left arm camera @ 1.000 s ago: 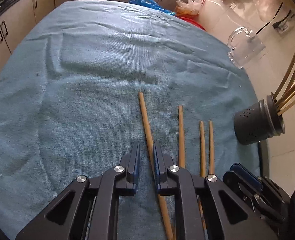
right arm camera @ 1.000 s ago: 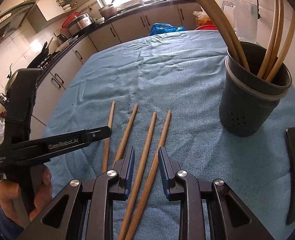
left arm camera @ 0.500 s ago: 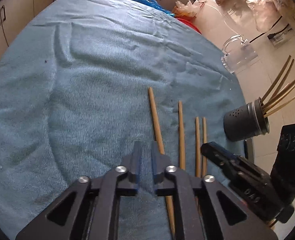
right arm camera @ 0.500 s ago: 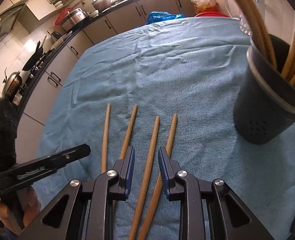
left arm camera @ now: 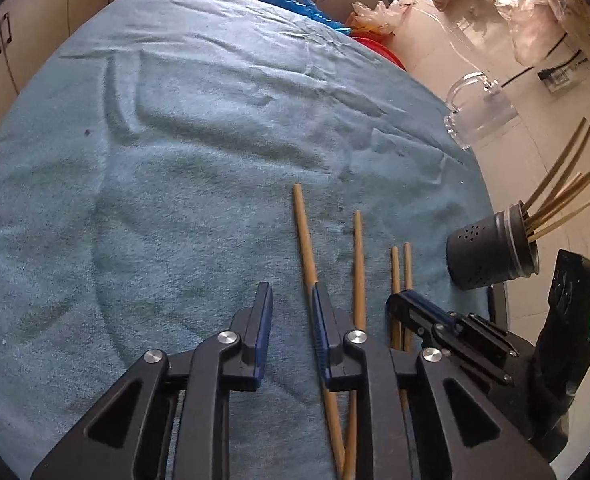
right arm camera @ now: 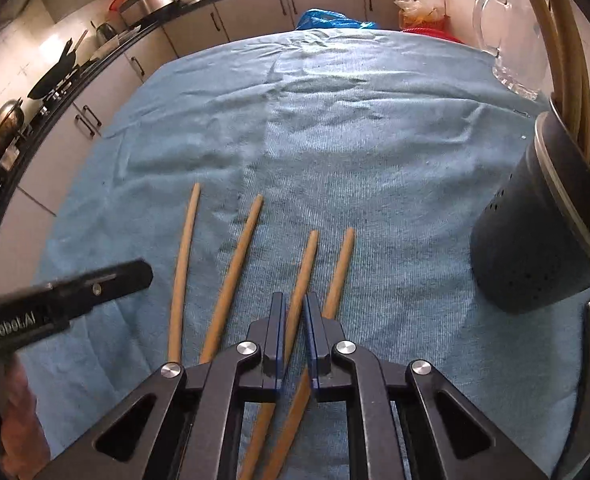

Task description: Organize utensils

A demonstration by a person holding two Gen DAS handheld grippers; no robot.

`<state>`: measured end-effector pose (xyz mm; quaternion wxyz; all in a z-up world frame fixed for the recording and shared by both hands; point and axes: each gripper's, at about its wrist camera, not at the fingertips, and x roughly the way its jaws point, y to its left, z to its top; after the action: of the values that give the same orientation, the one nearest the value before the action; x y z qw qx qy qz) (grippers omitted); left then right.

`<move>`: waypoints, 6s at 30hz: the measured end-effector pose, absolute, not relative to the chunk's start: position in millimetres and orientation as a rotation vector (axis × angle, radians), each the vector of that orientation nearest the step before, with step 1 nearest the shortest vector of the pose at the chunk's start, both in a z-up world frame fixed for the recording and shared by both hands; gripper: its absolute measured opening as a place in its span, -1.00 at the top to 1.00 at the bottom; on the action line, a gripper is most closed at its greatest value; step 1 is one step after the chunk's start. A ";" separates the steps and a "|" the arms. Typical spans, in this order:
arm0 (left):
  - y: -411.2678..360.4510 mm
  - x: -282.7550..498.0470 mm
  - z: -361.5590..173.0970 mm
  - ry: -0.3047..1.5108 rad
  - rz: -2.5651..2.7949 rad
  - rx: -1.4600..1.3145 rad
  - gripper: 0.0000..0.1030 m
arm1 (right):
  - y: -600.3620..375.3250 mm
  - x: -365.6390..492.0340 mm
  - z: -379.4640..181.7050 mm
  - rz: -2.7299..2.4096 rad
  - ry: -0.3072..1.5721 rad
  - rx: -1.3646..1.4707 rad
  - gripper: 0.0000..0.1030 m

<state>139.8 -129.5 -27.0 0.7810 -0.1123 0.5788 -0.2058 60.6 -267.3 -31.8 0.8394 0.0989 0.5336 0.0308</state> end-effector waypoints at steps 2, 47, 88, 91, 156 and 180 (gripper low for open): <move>-135.0 140.6 -25.8 1.252 -0.442 -0.226 0.37 | -270.3 58.1 -31.4 0.061 1.131 0.209 0.85; -124.7 55.5 71.2 0.873 -0.443 -0.088 0.88 | -283.2 -16.1 39.7 0.178 0.814 0.332 0.87; -119.0 8.6 132.1 0.748 -0.525 -0.131 0.88 | -291.2 -80.5 102.2 0.143 0.576 0.318 0.87; -121.1 7.8 133.7 0.746 -0.532 -0.128 0.88 | -294.1 -81.6 102.9 0.138 0.574 0.324 0.87; -302.0 108.6 163.3 0.754 -0.713 -0.042 0.87 | -441.4 -35.7 145.9 -0.114 0.461 0.371 0.86; -199.4 26.7 155.6 0.595 -0.525 -0.067 -0.50 | -417.4 -104.6 133.6 -0.232 0.458 0.316 -0.57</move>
<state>26.7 -199.4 155.6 0.9219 -0.0327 0.2895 -0.2555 -104.6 -417.4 133.6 0.9550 0.1555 0.2254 -0.1141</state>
